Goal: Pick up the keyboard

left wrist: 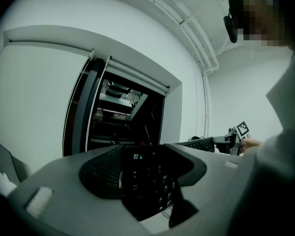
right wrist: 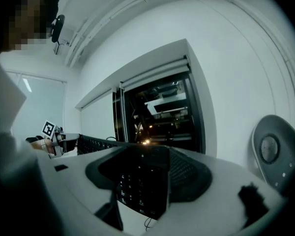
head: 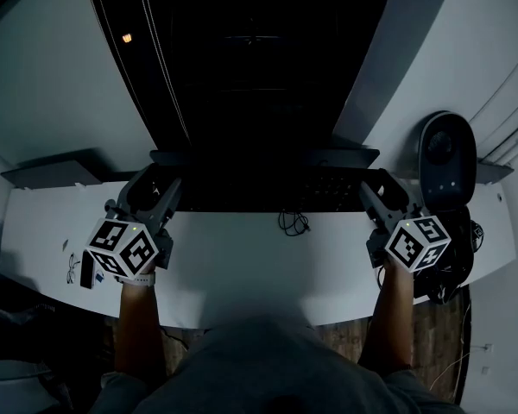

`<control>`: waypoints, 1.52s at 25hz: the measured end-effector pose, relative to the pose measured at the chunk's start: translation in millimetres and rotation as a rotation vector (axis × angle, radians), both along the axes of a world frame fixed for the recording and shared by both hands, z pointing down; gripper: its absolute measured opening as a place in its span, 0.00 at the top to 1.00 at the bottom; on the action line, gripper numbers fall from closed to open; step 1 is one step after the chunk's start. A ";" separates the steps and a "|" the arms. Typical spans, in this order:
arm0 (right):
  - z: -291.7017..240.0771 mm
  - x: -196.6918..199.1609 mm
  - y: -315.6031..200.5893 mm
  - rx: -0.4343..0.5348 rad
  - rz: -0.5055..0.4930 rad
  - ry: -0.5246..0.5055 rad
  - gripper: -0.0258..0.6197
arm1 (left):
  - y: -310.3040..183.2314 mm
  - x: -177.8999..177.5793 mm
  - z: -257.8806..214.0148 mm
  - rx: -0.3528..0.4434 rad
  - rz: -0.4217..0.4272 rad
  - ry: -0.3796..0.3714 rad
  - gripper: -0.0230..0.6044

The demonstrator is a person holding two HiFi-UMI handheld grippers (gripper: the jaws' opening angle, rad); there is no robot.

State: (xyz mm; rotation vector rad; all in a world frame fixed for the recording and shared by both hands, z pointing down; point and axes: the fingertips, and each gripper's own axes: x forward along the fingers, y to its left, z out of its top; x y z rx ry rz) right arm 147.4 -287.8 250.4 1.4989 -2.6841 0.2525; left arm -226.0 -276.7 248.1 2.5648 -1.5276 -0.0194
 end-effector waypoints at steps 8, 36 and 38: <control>-13.2 2.6 0.5 0.018 -0.002 0.000 0.55 | 0.5 2.6 -13.3 0.018 -0.001 -0.003 0.58; -19.5 -3.6 -2.6 0.046 -0.014 -0.004 0.55 | -2.0 -4.3 -15.6 0.034 -0.003 0.008 0.57; -19.2 -3.6 -1.6 0.047 -0.013 -0.002 0.55 | -2.0 -4.4 -14.2 0.032 -0.001 0.010 0.57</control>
